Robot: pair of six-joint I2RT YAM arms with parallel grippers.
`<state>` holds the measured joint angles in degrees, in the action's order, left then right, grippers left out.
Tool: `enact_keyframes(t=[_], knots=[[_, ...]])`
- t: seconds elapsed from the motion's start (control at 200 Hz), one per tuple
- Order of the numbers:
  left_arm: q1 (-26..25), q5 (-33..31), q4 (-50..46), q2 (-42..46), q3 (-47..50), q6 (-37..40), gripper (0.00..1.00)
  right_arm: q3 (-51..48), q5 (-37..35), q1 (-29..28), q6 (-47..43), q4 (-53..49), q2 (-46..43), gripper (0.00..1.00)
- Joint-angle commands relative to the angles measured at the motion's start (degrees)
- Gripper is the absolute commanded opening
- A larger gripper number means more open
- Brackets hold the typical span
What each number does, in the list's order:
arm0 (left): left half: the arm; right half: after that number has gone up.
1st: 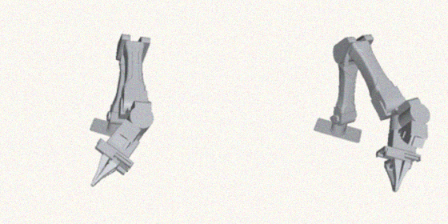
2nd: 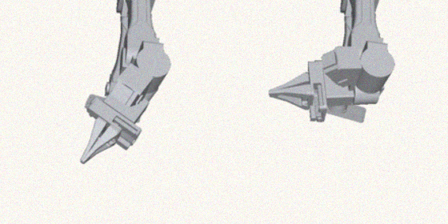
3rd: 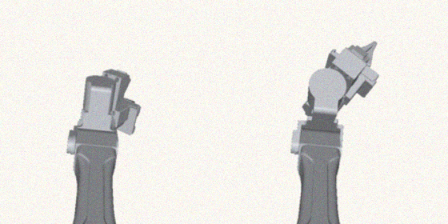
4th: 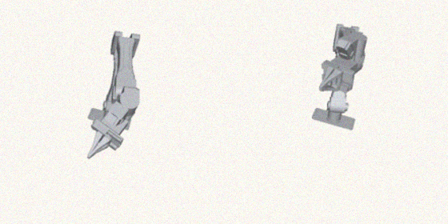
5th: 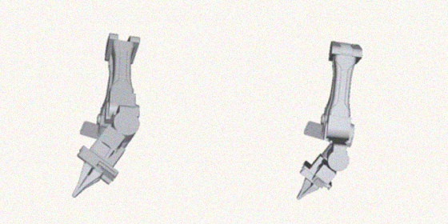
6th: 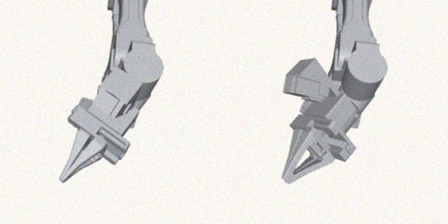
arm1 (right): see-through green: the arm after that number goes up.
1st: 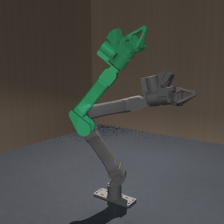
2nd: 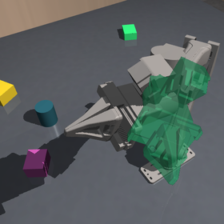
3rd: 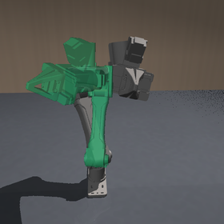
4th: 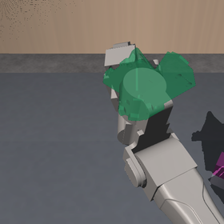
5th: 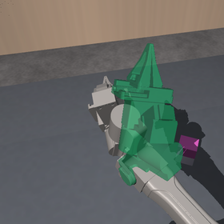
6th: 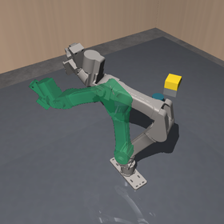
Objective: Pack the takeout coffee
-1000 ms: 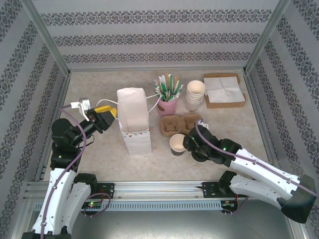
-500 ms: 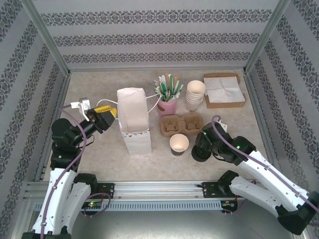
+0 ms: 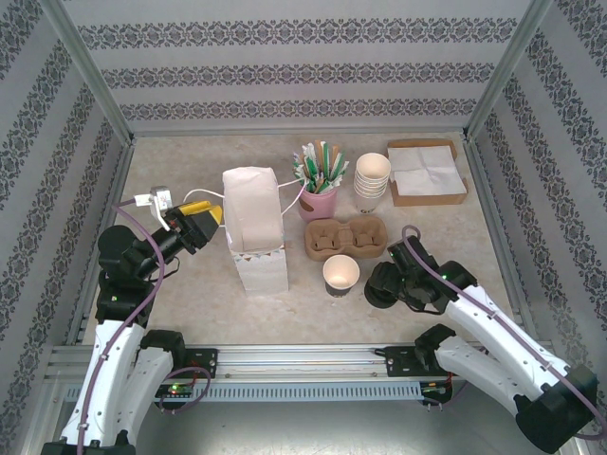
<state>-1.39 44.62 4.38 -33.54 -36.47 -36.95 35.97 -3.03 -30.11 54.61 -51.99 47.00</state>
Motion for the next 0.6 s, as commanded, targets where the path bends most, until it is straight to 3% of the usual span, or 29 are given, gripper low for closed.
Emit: enact_keyframes(t=[0.0, 0.6], knots=[[0.1, 1.1, 2.7, 0.4, 0.2, -0.3, 0.6, -1.7, 1.0, 0.4, -0.7, 2.4, 0.5, 0.83], [0.1, 0.8, 2.6, 0.9, 0.4, 0.0, 0.6, -3.4, -1.3, 0.7, -1.5, 4.3, 3.8, 0.84]])
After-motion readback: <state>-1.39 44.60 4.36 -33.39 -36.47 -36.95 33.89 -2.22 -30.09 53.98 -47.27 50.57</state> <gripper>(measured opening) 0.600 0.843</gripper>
